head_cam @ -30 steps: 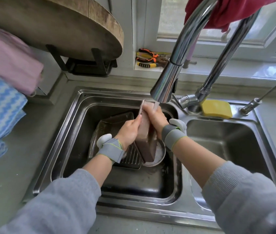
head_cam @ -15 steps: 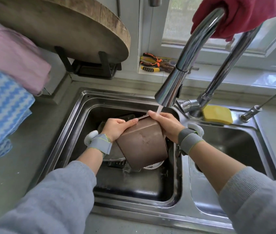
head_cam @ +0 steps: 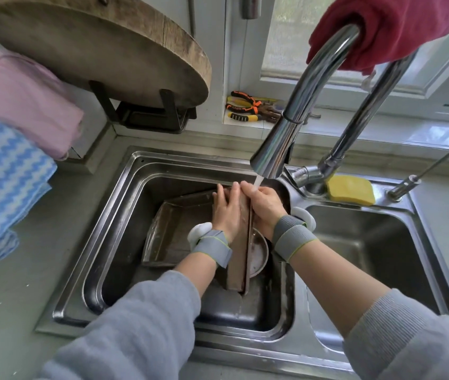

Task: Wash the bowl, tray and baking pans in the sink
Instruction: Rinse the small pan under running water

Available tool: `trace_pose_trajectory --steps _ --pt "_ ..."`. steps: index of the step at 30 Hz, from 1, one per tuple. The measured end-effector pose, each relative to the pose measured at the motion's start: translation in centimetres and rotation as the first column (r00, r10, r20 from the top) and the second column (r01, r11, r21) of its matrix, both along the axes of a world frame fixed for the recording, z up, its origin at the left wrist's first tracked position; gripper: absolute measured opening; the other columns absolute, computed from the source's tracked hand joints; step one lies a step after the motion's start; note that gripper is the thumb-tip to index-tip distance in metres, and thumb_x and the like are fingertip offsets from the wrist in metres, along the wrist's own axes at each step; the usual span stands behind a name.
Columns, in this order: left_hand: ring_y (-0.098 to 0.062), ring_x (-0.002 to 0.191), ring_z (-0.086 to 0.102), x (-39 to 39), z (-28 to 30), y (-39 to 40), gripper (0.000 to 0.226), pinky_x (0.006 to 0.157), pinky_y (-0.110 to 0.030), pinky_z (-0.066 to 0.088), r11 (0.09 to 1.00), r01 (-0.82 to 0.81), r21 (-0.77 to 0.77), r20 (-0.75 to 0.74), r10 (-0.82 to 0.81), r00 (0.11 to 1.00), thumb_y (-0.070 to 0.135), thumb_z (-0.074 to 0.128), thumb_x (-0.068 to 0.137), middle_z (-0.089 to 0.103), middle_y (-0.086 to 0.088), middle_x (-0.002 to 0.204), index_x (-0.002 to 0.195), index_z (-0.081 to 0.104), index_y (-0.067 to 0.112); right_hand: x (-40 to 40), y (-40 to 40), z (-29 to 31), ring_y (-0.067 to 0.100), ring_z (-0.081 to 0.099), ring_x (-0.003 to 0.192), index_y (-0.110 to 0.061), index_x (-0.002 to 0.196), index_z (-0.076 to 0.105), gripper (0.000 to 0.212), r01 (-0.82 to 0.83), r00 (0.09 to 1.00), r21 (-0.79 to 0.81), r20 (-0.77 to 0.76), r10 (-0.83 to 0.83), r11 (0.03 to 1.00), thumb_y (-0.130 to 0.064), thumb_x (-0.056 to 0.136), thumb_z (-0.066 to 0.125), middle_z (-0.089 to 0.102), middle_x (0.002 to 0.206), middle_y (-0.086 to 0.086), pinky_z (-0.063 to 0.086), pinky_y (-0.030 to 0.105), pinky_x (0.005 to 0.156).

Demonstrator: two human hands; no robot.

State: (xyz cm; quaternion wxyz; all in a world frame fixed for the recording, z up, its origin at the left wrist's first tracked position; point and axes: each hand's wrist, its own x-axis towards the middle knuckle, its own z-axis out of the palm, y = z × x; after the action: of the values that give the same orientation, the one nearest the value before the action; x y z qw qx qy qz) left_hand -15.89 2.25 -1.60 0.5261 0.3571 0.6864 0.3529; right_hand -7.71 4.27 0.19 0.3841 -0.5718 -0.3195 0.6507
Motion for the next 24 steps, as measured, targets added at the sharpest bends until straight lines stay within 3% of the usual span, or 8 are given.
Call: trace_pose_trajectory --steps 2,7,12,15,17,19,22,24 --pt "-0.023 0.148 0.003 -0.2 -0.1 0.1 0.074 0.121 -0.039 0.005 0.999 0.005 -0.050 -0.026 -0.006 1.000 0.061 0.029 0.093 0.003 -0.007 0.160 0.153 0.005 0.024 0.0 0.0 -0.1 0.020 0.064 0.063 -0.004 0.076 0.063 0.026 0.024 0.999 0.002 -0.043 -0.024 1.000 -0.020 0.096 0.055 0.065 0.070 0.012 0.054 0.032 0.067" --pt "-0.019 0.148 0.008 0.5 -0.2 -2.1 0.065 0.120 -0.031 0.012 0.972 0.183 0.147 -0.213 -0.149 0.966 0.044 0.038 0.098 0.009 -0.006 0.160 0.152 0.012 0.018 0.2 1.0 -0.3 0.014 0.060 0.044 -0.004 0.066 0.057 0.036 0.179 0.982 -0.016 -0.061 -0.180 0.984 -0.013 0.099 0.048 0.061 0.048 0.004 0.050 0.021 0.047" --pt "-0.021 0.145 0.020 -1.4 -0.4 -3.3 0.075 0.120 -0.033 0.014 0.985 0.148 -0.091 -0.092 -0.156 0.983 0.064 0.037 0.090 0.020 -0.001 0.158 0.151 0.020 0.025 0.5 2.4 -0.4 0.026 0.057 0.058 -0.003 0.064 0.060 0.032 0.253 0.967 0.005 -0.001 -0.253 0.967 -0.003 0.094 0.049 0.059 0.059 0.012 0.050 0.031 0.059" --pt "-0.026 0.139 0.035 -1.3 0.8 -1.8 0.076 0.117 -0.033 0.023 0.982 0.124 -0.143 -0.023 -0.129 0.991 0.069 0.027 0.089 0.037 -0.007 0.150 0.146 0.035 0.019 -0.1 1.8 0.2 0.018 0.060 0.055 -0.006 0.076 0.062 0.020 0.153 0.979 -0.022 -0.131 -0.154 0.988 -0.009 0.094 0.055 0.060 0.063 0.008 0.052 0.028 0.058" --pt "-0.029 0.129 0.047 -1.3 0.9 -0.8 0.099 0.113 -0.037 0.033 0.979 0.088 -0.185 0.026 -0.084 0.996 0.084 0.021 0.075 0.050 -0.015 0.139 0.137 0.050 0.013 -0.4 0.8 0.0 0.013 0.060 0.050 -0.009 0.080 0.061 0.015 0.031 0.984 -0.016 -0.177 -0.033 0.999 -0.006 0.093 0.055 0.059 0.064 0.007 0.050 0.024 0.051" --pt "-0.029 0.126 0.051 -1.6 -1.3 0.2 0.120 0.111 -0.039 0.036 0.979 0.064 -0.193 0.084 -0.049 0.995 0.095 0.019 0.054 0.054 -0.017 0.136 0.133 0.054 0.011 -0.3 0.1 -0.5 0.016 0.061 0.057 -0.010 0.079 0.063 0.014 -0.042 0.991 0.007 -0.129 0.042 0.999 -0.004 0.091 0.057 0.059 0.067 0.008 0.050 0.026 0.055" --pt "-0.026 0.134 0.042 -1.0 0.5 -0.9 0.074 0.114 -0.034 0.030 0.985 0.131 -0.108 0.021 -0.130 0.991 0.067 0.028 0.090 0.044 -0.009 0.145 0.144 0.038 0.019 0.2 1.2 -0.9 0.016 0.057 0.054 -0.008 0.077 0.062 0.016 0.075 0.992 0.037 -0.102 -0.071 0.997 -0.004 0.091 0.057 0.058 0.063 0.007 0.049 0.028 0.055" --pt "-0.023 0.135 0.040 -0.9 0.2 -1.7 0.060 0.110 -0.027 0.029 0.980 0.198 -0.026 -0.069 -0.200 0.977 0.051 0.037 0.097 0.043 -0.003 0.146 0.149 0.026 0.023 0.9 2.7 -1.0 0.017 0.051 0.051 -0.007 0.071 0.058 0.019 0.194 0.980 0.035 -0.061 -0.192 0.980 0.000 0.089 0.056 0.053 0.060 0.008 0.044 0.030 0.054"
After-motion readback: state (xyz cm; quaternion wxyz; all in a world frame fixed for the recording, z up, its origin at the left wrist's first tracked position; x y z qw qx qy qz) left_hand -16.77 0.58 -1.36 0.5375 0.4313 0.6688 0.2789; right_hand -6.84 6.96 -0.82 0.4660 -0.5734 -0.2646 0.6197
